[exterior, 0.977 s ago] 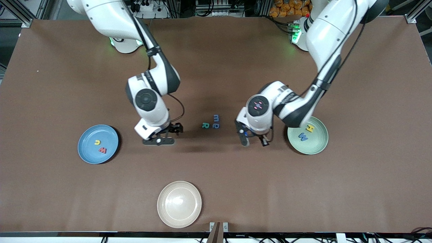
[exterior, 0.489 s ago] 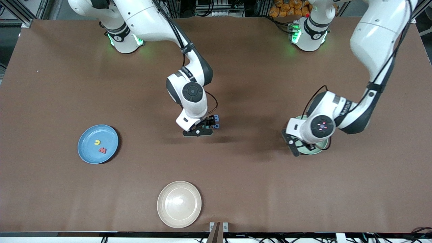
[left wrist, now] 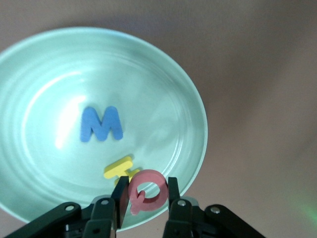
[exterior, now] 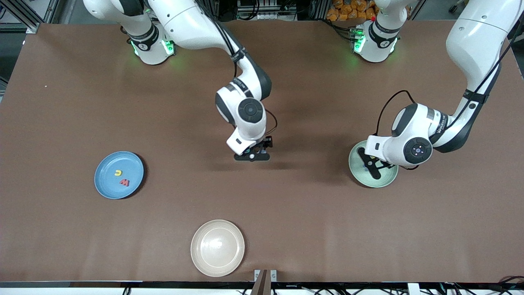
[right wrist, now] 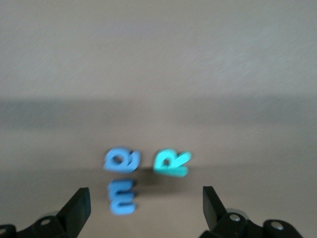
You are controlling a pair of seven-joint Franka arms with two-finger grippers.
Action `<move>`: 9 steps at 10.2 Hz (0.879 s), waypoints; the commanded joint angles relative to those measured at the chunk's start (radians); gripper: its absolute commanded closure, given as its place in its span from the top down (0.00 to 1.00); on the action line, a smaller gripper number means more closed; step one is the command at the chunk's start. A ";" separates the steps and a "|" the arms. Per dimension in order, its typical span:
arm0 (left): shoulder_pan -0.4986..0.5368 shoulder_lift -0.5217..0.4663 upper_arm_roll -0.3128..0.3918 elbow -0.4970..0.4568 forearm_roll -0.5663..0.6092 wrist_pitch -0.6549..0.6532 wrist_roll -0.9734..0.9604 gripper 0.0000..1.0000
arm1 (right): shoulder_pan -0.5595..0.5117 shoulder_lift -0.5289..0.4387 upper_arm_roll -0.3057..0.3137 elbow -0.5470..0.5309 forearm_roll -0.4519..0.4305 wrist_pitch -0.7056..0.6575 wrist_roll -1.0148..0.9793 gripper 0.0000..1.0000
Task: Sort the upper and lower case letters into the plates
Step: 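Release the q onto the green plate while the right gripper reaches m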
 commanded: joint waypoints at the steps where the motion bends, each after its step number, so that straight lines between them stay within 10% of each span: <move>1: 0.010 -0.015 -0.017 -0.028 -0.032 0.038 -0.003 0.28 | 0.030 0.024 -0.010 0.026 0.012 0.040 0.017 1.00; 5: 0.006 -0.012 -0.025 -0.035 -0.061 0.037 -0.092 0.58 | 0.052 0.073 -0.010 0.024 -0.024 0.090 0.018 1.00; 7: 0.012 -0.010 -0.023 -0.027 -0.107 0.038 -0.111 1.00 | 0.052 0.093 -0.010 0.023 -0.017 0.126 0.030 1.00; 9: 0.006 -0.012 -0.023 -0.002 -0.111 0.038 -0.115 1.00 | 0.053 0.094 -0.010 0.015 -0.017 0.127 0.032 1.00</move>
